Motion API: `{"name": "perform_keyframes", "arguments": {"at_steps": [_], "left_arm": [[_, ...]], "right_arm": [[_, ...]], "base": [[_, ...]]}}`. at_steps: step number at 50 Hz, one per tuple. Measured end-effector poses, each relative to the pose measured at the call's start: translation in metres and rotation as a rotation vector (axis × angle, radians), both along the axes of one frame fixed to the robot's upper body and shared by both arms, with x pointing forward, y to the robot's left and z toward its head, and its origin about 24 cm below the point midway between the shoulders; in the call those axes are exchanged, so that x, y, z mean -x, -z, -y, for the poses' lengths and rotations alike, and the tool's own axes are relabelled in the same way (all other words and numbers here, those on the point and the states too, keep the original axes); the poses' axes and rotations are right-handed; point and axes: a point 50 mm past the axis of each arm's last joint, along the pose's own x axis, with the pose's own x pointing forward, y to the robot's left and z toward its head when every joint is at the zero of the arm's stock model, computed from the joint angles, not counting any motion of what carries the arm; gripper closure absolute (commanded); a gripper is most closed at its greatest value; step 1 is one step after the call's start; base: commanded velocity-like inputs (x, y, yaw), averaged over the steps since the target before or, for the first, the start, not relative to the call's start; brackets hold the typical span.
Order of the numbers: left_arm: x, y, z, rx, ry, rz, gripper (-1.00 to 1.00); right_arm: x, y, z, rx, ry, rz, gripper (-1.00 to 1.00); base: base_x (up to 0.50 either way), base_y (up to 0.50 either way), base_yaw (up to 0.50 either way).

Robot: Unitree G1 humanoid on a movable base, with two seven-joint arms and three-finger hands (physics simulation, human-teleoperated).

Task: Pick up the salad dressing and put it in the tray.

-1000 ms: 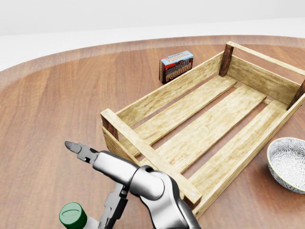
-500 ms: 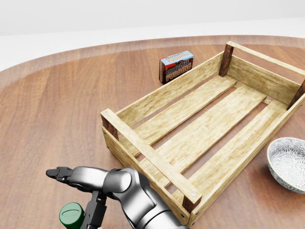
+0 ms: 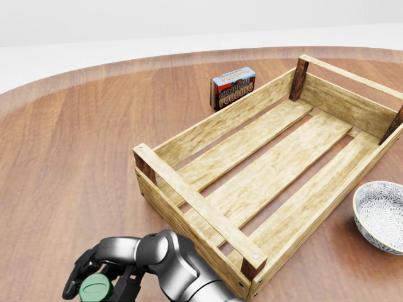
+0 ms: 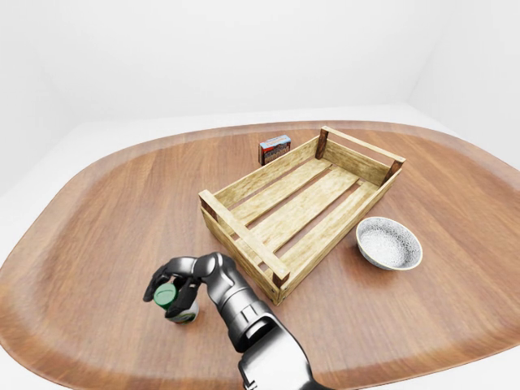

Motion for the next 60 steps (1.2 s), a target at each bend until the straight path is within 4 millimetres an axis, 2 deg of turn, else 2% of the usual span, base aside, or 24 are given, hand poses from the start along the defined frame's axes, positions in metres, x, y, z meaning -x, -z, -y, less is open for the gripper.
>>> {"name": "perform_keyframes", "arguments": {"at_steps": [8,13,19,26,32,47,60], "left_arm": [[0.000,0.000,0.001,-0.001,0.003,0.001,-1.00],[0.000,0.000,0.001,-0.001,0.004,0.002,-1.00],[0.000,0.000,0.001,-0.002,0.006,0.000,-1.00],[-0.001,0.001,0.002,-0.003,0.008,-0.001,-1.00],[-0.001,0.001,0.002,-0.003,0.009,-0.002,-1.00],[-0.002,0.002,0.003,-0.004,0.013,-0.006,-1.00],[-0.002,0.003,0.003,-0.005,0.014,-0.009,-1.00]], "right_arm": [[0.007,0.004,0.000,0.015,-0.017,0.038,0.99],[0.008,-0.001,-0.001,0.030,-0.030,0.101,0.98],[0.006,-0.014,-0.002,0.031,-0.037,0.193,0.98],[-0.003,-0.040,-0.004,0.000,-0.031,0.301,0.99],[-0.010,-0.069,-0.007,-0.035,-0.029,0.415,0.98],[-0.025,-0.157,-0.013,-0.175,-0.022,0.683,0.99],[-0.048,-0.238,0.005,-0.314,0.001,0.802,0.99]], "base": [[0.00,0.00,0.00],[0.00,0.00,0.00],[0.00,0.00,0.00],[0.00,0.00,0.00],[0.00,0.00,0.00],[0.00,0.00,0.00],[0.00,0.00,0.00]]}}
